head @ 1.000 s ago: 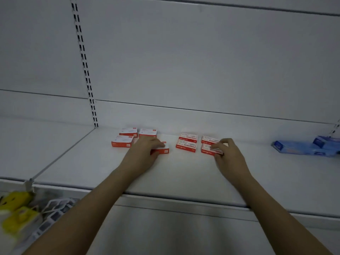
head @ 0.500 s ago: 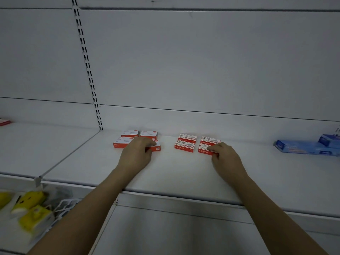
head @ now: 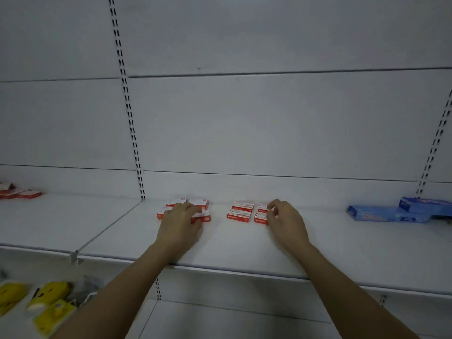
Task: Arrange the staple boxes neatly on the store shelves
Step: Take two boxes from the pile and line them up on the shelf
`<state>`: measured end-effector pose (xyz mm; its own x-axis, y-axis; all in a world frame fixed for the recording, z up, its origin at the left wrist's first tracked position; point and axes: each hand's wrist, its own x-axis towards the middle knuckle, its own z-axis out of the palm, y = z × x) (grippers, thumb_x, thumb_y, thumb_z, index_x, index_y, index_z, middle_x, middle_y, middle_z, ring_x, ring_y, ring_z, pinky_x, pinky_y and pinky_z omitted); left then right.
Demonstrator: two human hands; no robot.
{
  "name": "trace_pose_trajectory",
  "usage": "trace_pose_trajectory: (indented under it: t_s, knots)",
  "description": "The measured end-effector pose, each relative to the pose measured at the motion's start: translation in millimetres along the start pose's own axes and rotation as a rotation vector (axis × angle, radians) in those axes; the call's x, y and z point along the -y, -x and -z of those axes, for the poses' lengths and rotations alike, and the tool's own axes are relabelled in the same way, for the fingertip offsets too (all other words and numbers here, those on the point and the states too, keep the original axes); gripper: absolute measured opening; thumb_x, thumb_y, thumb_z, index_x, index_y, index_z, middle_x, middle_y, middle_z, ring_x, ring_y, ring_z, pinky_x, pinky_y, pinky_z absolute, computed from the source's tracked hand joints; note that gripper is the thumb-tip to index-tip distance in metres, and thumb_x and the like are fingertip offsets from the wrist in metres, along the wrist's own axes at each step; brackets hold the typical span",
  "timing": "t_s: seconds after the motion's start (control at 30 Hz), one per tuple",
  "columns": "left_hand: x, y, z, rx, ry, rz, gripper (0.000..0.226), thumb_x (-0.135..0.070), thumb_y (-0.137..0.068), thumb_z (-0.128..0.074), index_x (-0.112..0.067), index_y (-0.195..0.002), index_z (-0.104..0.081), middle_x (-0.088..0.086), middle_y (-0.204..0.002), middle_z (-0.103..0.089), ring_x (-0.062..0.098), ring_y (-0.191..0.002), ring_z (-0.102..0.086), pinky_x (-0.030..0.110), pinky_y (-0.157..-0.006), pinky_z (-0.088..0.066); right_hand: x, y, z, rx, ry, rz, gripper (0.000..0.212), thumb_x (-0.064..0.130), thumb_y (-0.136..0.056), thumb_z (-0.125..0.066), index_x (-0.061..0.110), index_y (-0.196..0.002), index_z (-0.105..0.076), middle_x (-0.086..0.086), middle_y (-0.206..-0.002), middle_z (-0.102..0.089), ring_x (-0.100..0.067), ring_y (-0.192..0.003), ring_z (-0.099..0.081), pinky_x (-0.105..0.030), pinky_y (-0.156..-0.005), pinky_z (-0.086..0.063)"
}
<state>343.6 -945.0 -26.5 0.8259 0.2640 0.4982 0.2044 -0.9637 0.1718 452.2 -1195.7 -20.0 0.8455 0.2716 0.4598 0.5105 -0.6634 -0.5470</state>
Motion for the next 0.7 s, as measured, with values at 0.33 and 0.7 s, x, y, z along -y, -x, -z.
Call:
trace_pose_trajectory:
  t_s: [0.33, 0.7]
  knots:
    - [29.5, 59.7, 125.4, 0.169, -0.256, 0.261, 0.039, -0.056, -0.092, -0.043, -0.031, -0.113, -0.064, -0.004, -0.119, -0.064, 0.019, -0.109, -0.056, 0.036, -0.090, -0.043, 147.4, 18.3, -17.3, 0.525, -0.092, 0.295, 0.037, 0.039, -0.090, -0.052, 0.007, -0.074, -0.061, -0.014, -0.083, -0.069, -0.029, -0.073, -0.063, -0.033, -0.065, -0.047]
    - [154.3, 157.7, 204.8, 0.103, -0.141, 0.560, 0.041, -0.057, -0.091, -0.043, -0.026, -0.108, -0.065, -0.003, -0.109, -0.067, 0.015, -0.096, -0.060, 0.031, -0.077, -0.051, 321.0, 76.7, -85.9, 0.716, -0.112, 0.544, 0.035, 0.039, -0.088, -0.053, 0.007, -0.086, -0.066, -0.007, -0.089, -0.071, -0.027, -0.085, -0.066, -0.040, -0.079, -0.053]
